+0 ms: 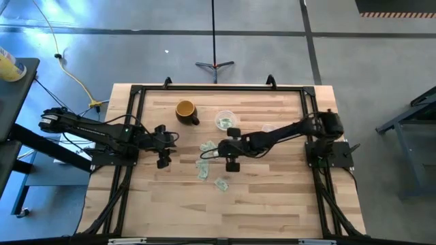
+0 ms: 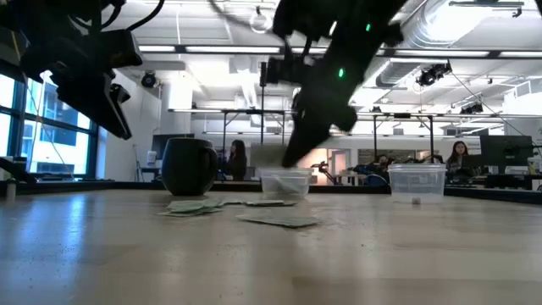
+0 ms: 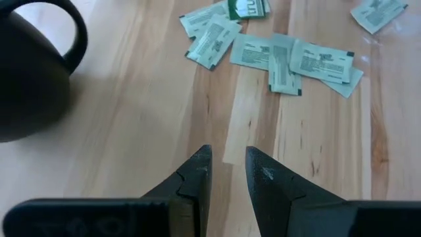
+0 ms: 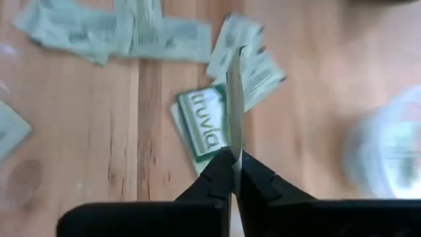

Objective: Pick and place items into bin
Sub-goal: Put the light green stevia packet into the left transparent bin

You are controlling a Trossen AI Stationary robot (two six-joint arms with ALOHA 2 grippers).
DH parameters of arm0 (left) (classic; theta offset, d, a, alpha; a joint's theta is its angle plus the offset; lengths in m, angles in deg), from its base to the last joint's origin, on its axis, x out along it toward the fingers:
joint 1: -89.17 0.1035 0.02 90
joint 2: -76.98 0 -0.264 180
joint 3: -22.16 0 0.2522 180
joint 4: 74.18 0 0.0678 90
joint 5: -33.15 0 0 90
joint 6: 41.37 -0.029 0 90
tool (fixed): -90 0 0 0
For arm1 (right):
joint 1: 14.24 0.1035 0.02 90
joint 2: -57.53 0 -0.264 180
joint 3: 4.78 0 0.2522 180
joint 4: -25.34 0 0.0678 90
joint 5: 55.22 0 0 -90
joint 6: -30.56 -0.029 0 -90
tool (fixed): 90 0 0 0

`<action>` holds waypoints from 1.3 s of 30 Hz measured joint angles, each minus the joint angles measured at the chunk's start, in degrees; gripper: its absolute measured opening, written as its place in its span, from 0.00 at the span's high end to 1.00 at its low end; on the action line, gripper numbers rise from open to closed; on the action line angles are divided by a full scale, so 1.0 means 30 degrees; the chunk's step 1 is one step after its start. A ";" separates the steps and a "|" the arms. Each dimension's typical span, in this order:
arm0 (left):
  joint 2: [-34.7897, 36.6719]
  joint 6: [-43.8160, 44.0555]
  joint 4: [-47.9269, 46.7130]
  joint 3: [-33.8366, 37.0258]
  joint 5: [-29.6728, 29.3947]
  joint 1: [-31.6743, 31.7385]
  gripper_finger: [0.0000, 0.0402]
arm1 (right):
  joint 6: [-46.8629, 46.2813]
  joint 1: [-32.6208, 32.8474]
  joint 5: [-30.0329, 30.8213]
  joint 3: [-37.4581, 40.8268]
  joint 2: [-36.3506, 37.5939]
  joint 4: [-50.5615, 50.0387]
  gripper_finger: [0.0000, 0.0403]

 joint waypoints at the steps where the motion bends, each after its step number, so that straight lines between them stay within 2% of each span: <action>1: 0.0000 0.0040 -0.0009 0.0000 -0.0131 0.0000 0.68 | -0.0167 -0.0007 0.0296 0.0000 0.0519 -0.0310 0.99; 4: 0.0000 0.0063 0.0165 0.0000 -0.0508 0.0000 0.68 | -0.1812 -0.0737 0.1430 0.0000 0.1994 -0.1247 0.99; 7: -0.0002 0.0067 0.0684 0.0000 -0.0646 0.0000 0.68 | -0.3399 -0.2852 0.0877 -0.0035 0.2598 -0.1889 1.00; 9: -0.0007 0.0067 0.1305 0.0000 -0.0674 0.0000 0.68 | -0.3074 -0.4325 0.0600 0.0007 0.2507 -0.1922 0.99; 12: -0.0007 0.0074 0.2184 0.0000 -0.0701 0.0000 0.68 | -0.1800 -0.6134 -0.1477 -0.0464 0.2064 -0.1618 0.99; 15: -0.0007 0.0072 0.2867 0.0000 -0.0695 0.0004 0.68 | -0.1080 -0.7318 -0.3769 -0.0815 0.1240 -0.2780 0.99; 17: -0.0065 0.0055 0.3391 -0.0002 -0.0696 0.0009 0.68 | -0.0278 -0.7584 -0.4233 -0.0736 0.0810 -0.2869 0.97; 20: -0.0685 -0.0043 0.4066 -0.0015 -0.0482 0.0493 0.68 | 0.0470 -0.7404 -0.3878 -0.0850 0.0858 -0.2042 0.90; 24: -0.2248 -0.0380 0.5854 -0.0022 0.1014 0.1957 0.68 | 0.0462 -0.7426 -0.2533 -0.0869 0.0828 -0.1733 0.73; 27: -0.3788 -0.1859 0.8225 -0.0024 0.2401 0.2999 0.68 | 0.0564 -0.7449 -0.1579 -0.1462 0.1050 -0.2849 0.59; 31: -0.6427 -0.3721 1.1389 -0.0029 0.4785 0.4282 0.68 | 0.0936 -0.6930 -0.1460 -0.1494 0.1872 -0.5139 0.44; 35: -0.9145 -0.5011 1.3087 -0.0205 0.6679 0.5028 0.68 | 0.1075 -0.6064 -0.1074 -0.1494 0.2899 -0.6574 0.35; 39: -1.1340 -0.7280 1.3371 -0.1246 0.7097 0.4998 0.68 | 0.1439 -0.5109 0.0267 -0.1506 0.3165 -0.7726 0.31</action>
